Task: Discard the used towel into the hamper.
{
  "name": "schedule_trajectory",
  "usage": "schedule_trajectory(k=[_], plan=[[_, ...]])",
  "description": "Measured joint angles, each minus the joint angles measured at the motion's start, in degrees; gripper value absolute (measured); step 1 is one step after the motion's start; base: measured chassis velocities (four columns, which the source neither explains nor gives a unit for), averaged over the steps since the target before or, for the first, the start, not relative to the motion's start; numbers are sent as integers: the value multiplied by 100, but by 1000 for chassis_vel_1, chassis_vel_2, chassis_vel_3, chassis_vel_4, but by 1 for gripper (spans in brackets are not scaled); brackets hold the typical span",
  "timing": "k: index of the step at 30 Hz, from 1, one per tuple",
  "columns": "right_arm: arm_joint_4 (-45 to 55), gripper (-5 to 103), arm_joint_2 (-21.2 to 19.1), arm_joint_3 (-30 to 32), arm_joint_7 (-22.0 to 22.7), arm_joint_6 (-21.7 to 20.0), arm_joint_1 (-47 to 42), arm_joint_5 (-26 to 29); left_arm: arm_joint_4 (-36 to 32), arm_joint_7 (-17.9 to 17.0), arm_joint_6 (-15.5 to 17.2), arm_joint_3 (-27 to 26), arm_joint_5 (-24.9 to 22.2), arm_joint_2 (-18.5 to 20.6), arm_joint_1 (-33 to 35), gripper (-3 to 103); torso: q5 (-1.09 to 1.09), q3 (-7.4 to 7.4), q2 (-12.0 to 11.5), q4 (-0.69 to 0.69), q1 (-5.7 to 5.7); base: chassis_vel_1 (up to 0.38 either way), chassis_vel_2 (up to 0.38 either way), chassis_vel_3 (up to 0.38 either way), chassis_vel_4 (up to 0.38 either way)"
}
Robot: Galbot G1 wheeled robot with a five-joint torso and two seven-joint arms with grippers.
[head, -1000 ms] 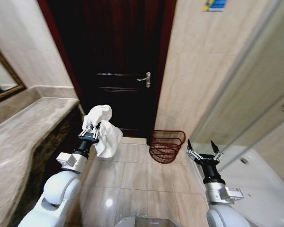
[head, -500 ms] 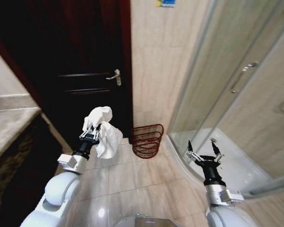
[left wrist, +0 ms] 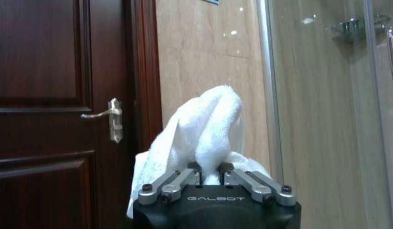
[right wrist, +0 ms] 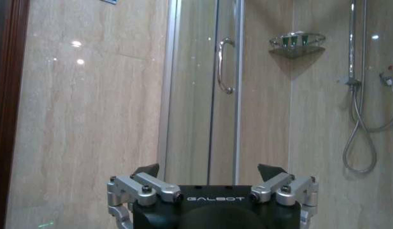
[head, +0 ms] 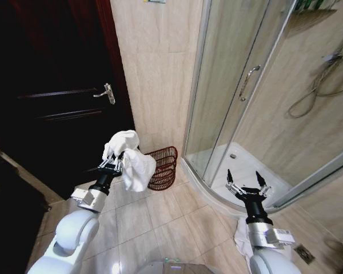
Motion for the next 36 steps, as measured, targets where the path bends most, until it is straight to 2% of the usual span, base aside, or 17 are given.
schedule_trajectory(k=[9, 16, 24, 29, 36], plan=[[-33, 100, -29, 8, 5, -4, 5, 6, 64, 47, -53, 24, 72, -83, -5, 15, 0, -117, -213, -1, -96, 0, 0, 0, 0], [-93, 100, -60, 10, 6, -13, 22, 45, 240, 125, -323, 46, 178, -234, 91, 15, 0, -242, -429, -1, -187, 0, 0, 0, 0], [-124, 100, -52, 25, 15, -101, 66, 56, 466, 391, -520, 38, 163, -504, 68, 15, 0, -353, -625, -1, -272, 0, 0, 0, 0], [-182, 100, -59, 29, 16, -120, 117, 55, 547, 367, -574, 73, 156, -655, 37, 15, 1, -433, -762, -1, -330, 0, 0, 0, 0], [-293, 100, -66, 15, 14, -117, 162, 55, 809, 303, -623, 51, 169, -657, -122, 15, 0, -534, -938, -2, -404, 0, 0, 0, 0]])
